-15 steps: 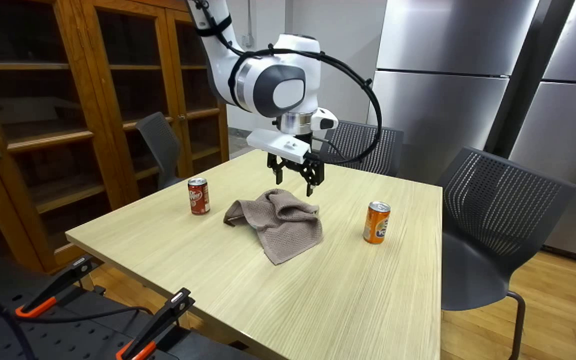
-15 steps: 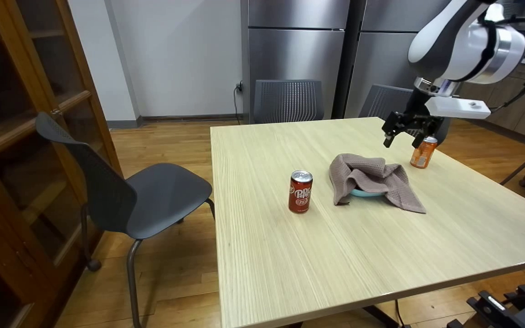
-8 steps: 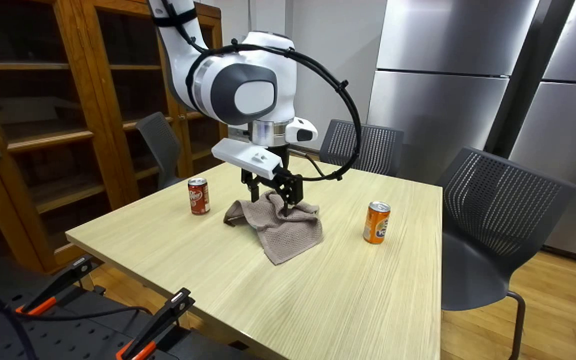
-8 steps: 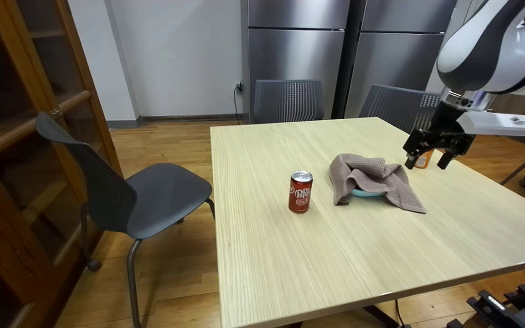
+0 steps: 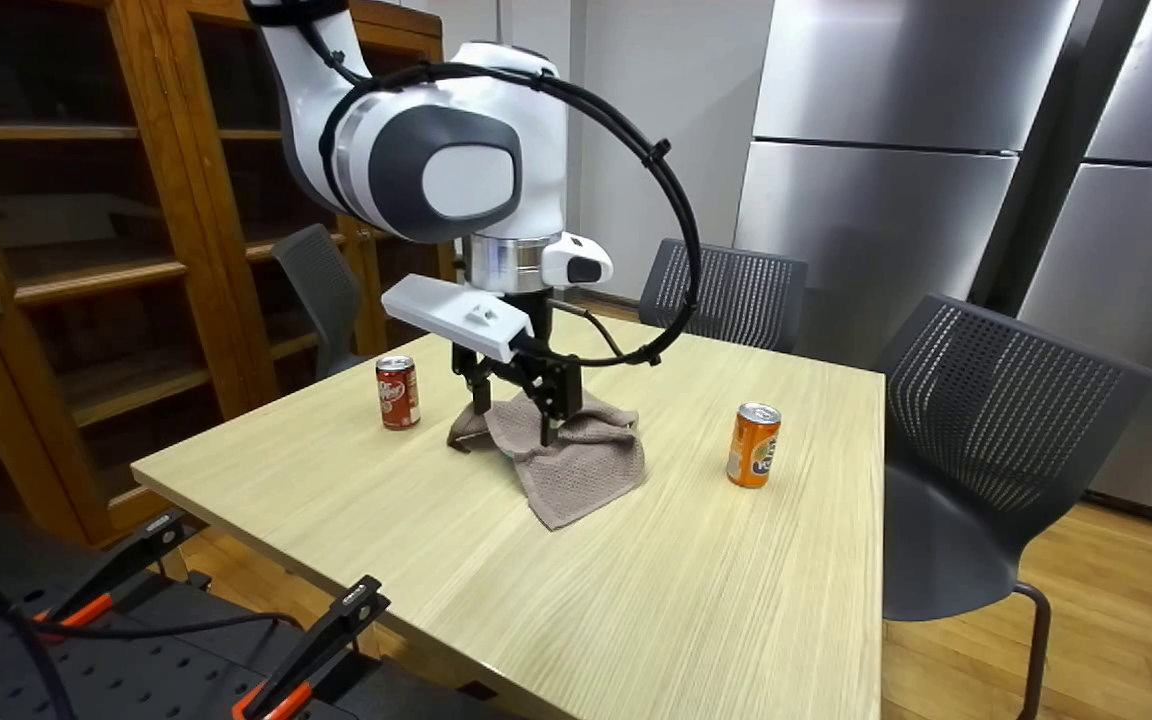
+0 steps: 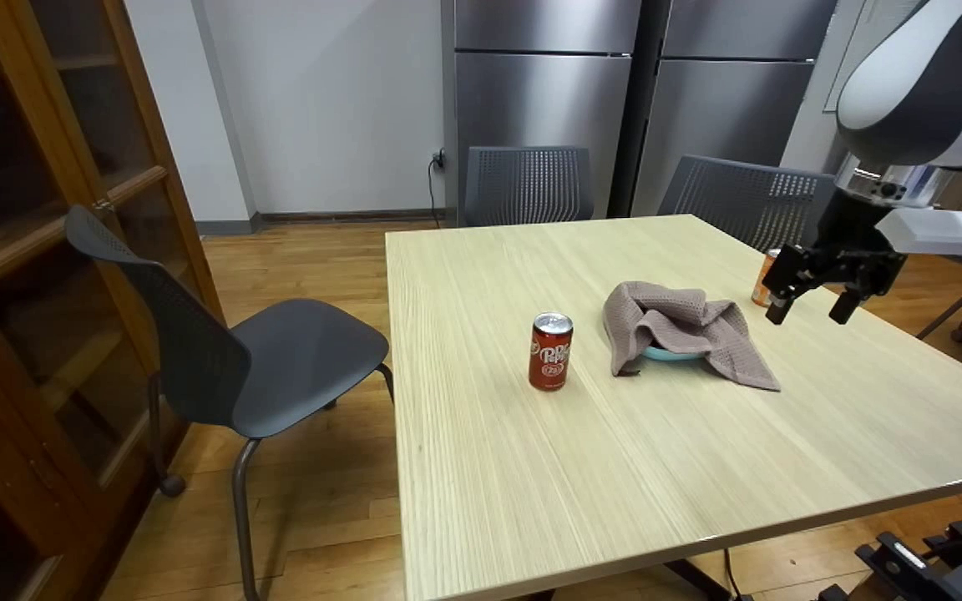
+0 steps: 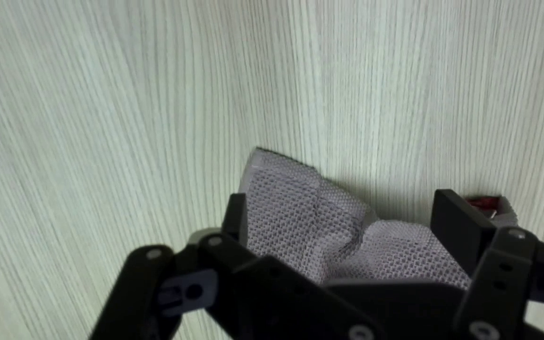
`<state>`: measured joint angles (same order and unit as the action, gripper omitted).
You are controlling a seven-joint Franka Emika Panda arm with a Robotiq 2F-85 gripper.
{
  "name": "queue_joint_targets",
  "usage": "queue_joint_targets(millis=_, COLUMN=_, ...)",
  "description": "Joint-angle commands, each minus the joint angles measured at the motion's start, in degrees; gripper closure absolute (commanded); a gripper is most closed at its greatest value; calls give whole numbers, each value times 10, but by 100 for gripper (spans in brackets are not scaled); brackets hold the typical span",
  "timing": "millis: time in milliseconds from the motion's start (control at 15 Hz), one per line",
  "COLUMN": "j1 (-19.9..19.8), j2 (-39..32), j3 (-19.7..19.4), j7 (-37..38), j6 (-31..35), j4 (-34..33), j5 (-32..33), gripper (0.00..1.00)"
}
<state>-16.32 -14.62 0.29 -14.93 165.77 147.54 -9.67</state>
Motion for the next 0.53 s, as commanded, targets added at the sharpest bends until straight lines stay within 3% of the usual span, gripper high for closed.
queue_joint_targets(millis=0, j1=29, j2=34, j3=-22, j7=34, j6=-7, j4=25, j5=19, gripper=0)
queue_joint_targets(millis=67, j1=14, j2=7, j3=-10, j7=8, j6=-1, j4=5, j5=2, gripper=0)
queue_joint_targets(millis=467, j1=16, j2=3, j3=-11, j7=9, j6=-1, j4=6, j5=3, gripper=0)
